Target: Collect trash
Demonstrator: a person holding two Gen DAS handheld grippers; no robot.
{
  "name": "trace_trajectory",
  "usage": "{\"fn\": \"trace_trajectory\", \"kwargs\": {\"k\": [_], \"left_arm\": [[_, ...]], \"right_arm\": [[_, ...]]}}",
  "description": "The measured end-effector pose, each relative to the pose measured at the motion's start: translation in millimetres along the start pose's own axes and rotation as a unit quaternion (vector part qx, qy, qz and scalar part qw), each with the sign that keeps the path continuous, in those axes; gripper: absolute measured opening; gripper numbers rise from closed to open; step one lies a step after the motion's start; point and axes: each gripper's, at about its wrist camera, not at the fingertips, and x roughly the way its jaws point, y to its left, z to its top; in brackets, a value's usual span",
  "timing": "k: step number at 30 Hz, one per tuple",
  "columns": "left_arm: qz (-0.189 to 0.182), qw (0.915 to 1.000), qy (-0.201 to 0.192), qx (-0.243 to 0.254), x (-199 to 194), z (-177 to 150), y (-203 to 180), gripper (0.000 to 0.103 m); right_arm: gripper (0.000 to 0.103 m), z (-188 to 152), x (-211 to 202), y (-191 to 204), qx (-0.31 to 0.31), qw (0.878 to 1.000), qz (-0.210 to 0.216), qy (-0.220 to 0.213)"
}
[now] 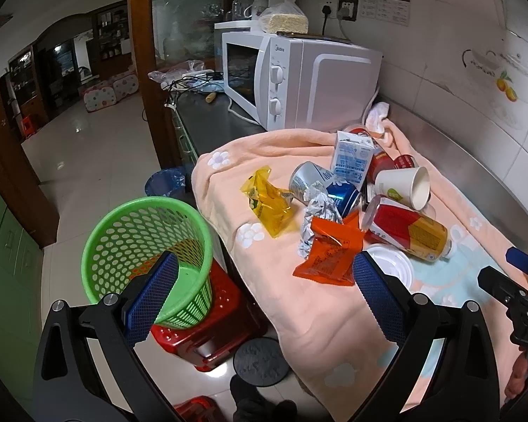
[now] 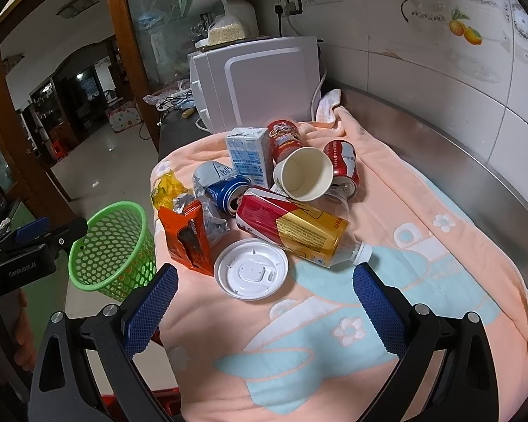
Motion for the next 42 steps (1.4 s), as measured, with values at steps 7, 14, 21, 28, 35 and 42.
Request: {"fn": "trace_trajectory", "kwargs": {"k": [7,14,21,28,35,42], "left_arm": [[0.0,1.0,0.0,0.0,0.3,0.2,-0.3,0.098],[0.0,1.0,0.002,0.0,0.1,1.9,-0.8,0.098],[0.0,1.0,0.003,0.004,2.2,3.0,-2.8,0.098],[0.0,1.0,0.006,0.003,4.6,3.7,-2.9,0.098],[0.001,1.0,0.007,0.001,5.7,1.5,-1.7,0.098],[-0.001,1.0,0.009,0.002,6.6,-0.2,-1.3,0.098]], "right_arm": [[0.097,-0.2,0.2,-0.3,0.001,1.0,0.0,-0.003],[0.097,1.8,-0.7,-0.7,0.003,1.0,0.003,-0.006],[0.097,1.9,0.9,-1.2,0.005,1.0,0.006,-0.005],[0.097,-0.3,3.1,-0.6,0.004,1.0,0.006,-0.003],[0.096,0.4,3.3,-1.3,0.004,1.0,0.006,-0.003],[0.096,1.4,3.8,-2.7,0.005,1.0,0.008,-0.005]]}}
